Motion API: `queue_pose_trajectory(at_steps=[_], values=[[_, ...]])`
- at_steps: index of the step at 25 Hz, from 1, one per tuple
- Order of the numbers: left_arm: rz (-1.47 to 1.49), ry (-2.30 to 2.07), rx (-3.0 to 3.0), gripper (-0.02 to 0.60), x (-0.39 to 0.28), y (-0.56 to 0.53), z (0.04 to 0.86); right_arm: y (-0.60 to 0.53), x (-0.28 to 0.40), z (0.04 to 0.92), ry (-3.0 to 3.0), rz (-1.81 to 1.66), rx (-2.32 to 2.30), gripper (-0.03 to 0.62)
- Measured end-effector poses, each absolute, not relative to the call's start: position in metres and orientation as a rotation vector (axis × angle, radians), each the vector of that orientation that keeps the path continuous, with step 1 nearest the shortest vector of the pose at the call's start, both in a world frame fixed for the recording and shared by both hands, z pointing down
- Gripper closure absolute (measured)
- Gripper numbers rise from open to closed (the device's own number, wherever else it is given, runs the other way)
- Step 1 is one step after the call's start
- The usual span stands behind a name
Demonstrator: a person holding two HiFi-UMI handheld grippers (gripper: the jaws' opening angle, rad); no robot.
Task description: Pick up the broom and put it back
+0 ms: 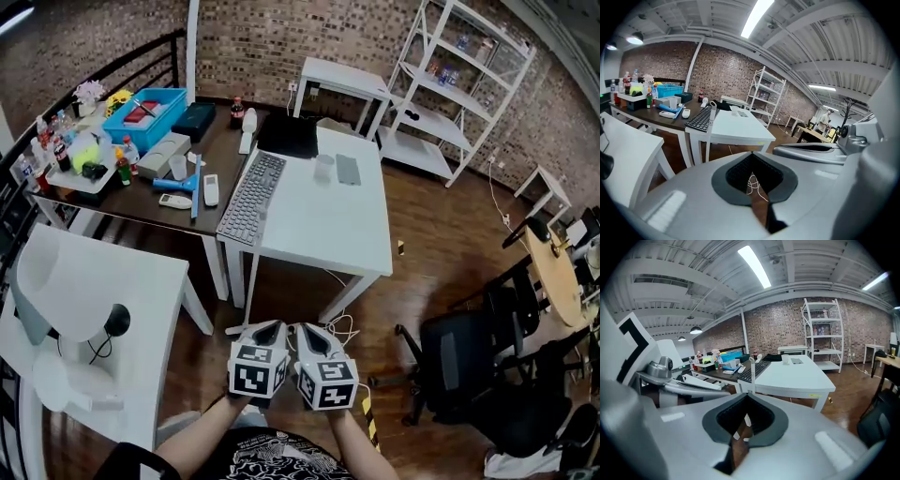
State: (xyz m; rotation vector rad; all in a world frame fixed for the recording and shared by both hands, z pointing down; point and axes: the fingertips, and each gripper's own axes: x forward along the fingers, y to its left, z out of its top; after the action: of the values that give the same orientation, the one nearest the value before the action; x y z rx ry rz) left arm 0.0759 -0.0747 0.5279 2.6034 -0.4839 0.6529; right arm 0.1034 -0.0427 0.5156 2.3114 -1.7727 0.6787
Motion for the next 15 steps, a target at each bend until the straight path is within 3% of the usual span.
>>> queue_pose_trajectory(at_steps=[9,15], values=[[0.65,-0.61,2.565,0.575,0.074,-0.13,0.526,-0.097,0.112,0.516,-1.864,0.686,2.227,0.593],[0.613,-0.717,2.538,0.575,0.075,-0.165,0.528,-0.145,0.122,0.522,-1.994,0.677,2.137,0.553]])
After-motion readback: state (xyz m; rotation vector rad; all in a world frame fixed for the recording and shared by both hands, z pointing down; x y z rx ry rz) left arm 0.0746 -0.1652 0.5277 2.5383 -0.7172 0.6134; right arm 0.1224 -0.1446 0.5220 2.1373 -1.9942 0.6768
